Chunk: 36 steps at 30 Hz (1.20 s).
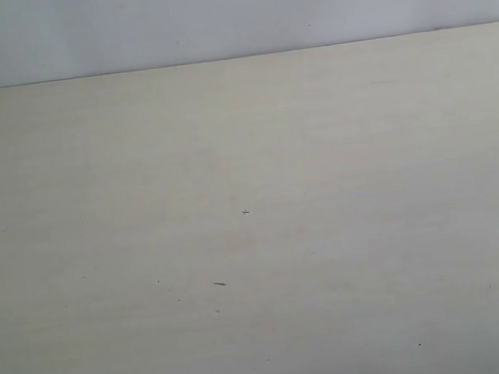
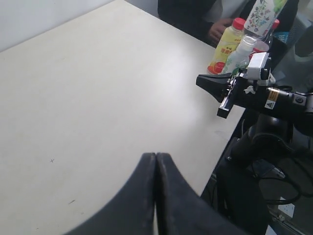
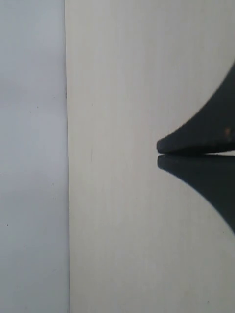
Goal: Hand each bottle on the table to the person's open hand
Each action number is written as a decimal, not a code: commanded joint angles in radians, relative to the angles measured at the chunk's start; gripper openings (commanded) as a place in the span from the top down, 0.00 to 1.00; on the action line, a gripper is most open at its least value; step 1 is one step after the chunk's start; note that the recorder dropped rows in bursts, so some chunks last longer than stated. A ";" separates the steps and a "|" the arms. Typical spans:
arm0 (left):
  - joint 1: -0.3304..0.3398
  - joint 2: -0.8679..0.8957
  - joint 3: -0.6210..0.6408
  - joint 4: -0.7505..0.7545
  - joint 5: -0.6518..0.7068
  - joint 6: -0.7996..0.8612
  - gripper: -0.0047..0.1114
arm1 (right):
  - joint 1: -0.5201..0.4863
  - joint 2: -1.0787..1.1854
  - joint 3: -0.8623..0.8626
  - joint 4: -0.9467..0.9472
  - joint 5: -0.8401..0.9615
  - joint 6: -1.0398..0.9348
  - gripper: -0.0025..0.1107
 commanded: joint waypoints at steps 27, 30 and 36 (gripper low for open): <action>1.001 -0.526 0.032 0.010 -0.305 0.140 0.96 | 0.004 -0.006 0.004 0.005 -0.006 -0.001 0.98; 1.017 -0.553 0.115 0.002 -0.386 0.140 0.96 | 0.004 -0.006 0.004 0.005 -0.006 -0.001 0.98; 1.019 -0.586 0.356 -0.002 -0.490 0.140 0.96 | 0.004 -0.006 0.004 0.005 -0.006 -0.001 0.98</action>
